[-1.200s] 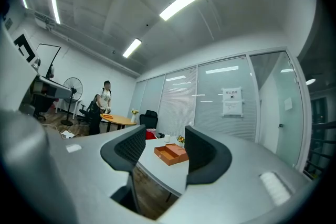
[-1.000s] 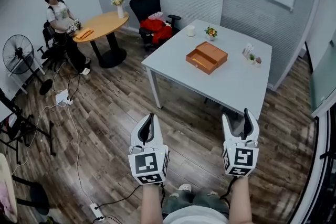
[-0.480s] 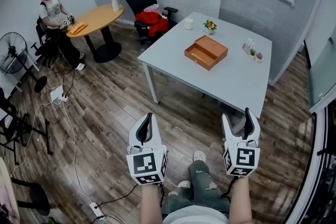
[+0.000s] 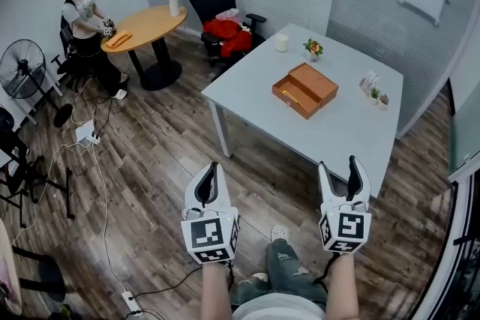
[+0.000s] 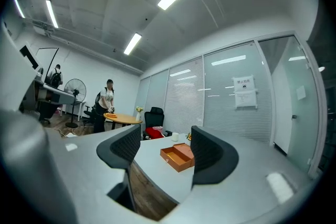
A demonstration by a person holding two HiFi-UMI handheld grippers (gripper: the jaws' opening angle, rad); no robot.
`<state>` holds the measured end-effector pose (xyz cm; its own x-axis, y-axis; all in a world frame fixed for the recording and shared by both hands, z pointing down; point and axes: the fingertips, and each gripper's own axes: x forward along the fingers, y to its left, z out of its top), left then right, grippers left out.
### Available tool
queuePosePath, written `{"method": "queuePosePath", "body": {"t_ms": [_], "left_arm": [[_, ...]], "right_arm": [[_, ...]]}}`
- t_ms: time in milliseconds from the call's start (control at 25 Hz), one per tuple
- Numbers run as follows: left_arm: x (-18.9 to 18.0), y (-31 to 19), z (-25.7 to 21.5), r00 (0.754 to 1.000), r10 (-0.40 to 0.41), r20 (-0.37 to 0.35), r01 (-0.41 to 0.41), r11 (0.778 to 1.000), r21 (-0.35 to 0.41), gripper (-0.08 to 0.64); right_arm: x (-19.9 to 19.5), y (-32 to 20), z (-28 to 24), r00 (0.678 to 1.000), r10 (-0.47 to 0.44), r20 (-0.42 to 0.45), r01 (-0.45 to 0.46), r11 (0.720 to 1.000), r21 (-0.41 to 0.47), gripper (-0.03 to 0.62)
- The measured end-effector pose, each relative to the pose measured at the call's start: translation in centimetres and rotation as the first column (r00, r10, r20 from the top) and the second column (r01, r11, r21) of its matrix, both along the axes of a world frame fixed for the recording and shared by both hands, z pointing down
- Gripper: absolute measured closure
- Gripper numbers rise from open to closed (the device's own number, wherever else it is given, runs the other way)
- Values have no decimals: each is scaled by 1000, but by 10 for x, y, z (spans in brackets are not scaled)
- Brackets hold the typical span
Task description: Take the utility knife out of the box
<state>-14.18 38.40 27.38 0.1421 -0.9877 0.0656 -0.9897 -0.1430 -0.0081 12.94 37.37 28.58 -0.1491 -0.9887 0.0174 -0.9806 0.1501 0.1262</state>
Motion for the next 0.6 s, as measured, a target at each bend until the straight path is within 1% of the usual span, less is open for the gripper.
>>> {"method": "queuePosePath", "body": {"t_ms": [320, 600], "left_arm": [[19, -94, -9, 999, -45, -4, 45, 999, 8, 560], [42, -167, -17, 998, -68, 13, 68, 998, 15, 560]], "right_arm": [[20, -105, -5, 999, -48, -1, 48, 999, -4, 272], [40, -190, -7, 997, -80, 14, 80, 997, -5, 283]]}}
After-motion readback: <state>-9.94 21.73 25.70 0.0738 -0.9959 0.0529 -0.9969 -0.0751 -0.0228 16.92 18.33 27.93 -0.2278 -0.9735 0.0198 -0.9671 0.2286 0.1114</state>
